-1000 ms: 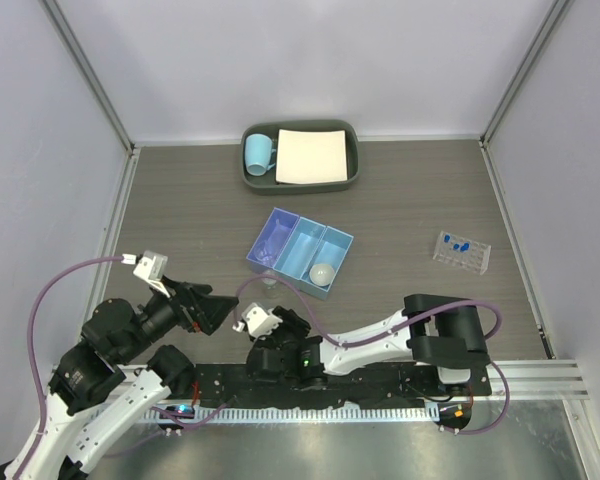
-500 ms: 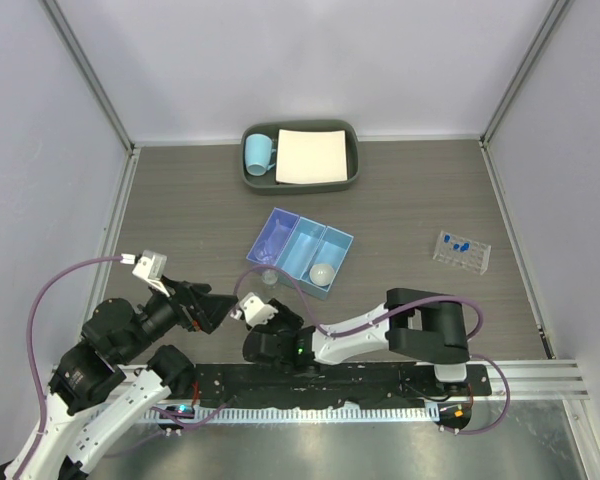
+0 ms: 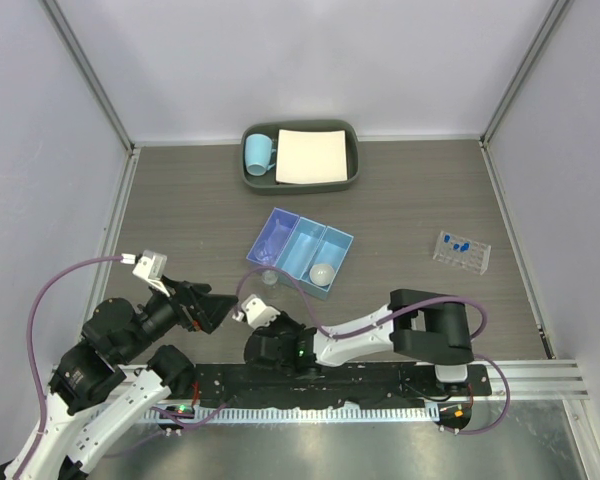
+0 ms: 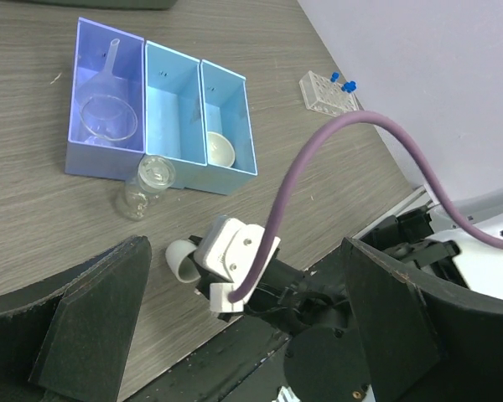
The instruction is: Organize the chemistry lab equipment
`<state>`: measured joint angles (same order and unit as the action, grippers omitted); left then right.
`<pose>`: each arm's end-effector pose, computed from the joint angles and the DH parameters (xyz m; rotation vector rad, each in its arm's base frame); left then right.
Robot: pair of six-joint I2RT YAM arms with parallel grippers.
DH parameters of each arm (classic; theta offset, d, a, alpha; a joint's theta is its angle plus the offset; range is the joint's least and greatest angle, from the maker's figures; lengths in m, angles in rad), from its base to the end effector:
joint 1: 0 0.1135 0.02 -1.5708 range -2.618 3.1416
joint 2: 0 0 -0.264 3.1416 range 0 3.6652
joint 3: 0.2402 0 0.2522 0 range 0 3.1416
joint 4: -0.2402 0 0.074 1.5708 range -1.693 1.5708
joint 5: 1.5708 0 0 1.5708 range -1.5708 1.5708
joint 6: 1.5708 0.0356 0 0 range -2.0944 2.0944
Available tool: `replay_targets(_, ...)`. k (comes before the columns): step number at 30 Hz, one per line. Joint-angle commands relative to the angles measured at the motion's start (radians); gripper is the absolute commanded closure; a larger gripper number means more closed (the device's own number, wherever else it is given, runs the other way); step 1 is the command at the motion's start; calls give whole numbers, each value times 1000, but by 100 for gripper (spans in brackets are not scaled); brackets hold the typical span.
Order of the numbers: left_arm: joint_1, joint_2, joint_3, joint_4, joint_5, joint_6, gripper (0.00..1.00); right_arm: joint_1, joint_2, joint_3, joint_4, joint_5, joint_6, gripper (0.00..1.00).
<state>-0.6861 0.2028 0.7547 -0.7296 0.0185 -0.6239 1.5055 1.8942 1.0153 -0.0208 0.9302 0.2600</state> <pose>0.0355 -0.0299 0.3268 0.0719 1.8500 -0.9569 0.0523 0.3630 0.1388 -0.8948 1.8548 -0.1000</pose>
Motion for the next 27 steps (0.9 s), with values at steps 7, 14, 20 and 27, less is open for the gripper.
replay_targets(7,2,14,3,30,-9,4,0,22,-293,180,-540,47,312,99)
replay_targets(14,0,12,3,27,-9,4,0,-268,-483,201,-692,-96,369,99)
replay_targets(20,0,12,0,27,-9,3,0,-548,-561,227,-694,-341,326,99)
replay_targets(27,-1,20,2,25,-9,3,0,-734,-440,298,-700,-548,297,99)
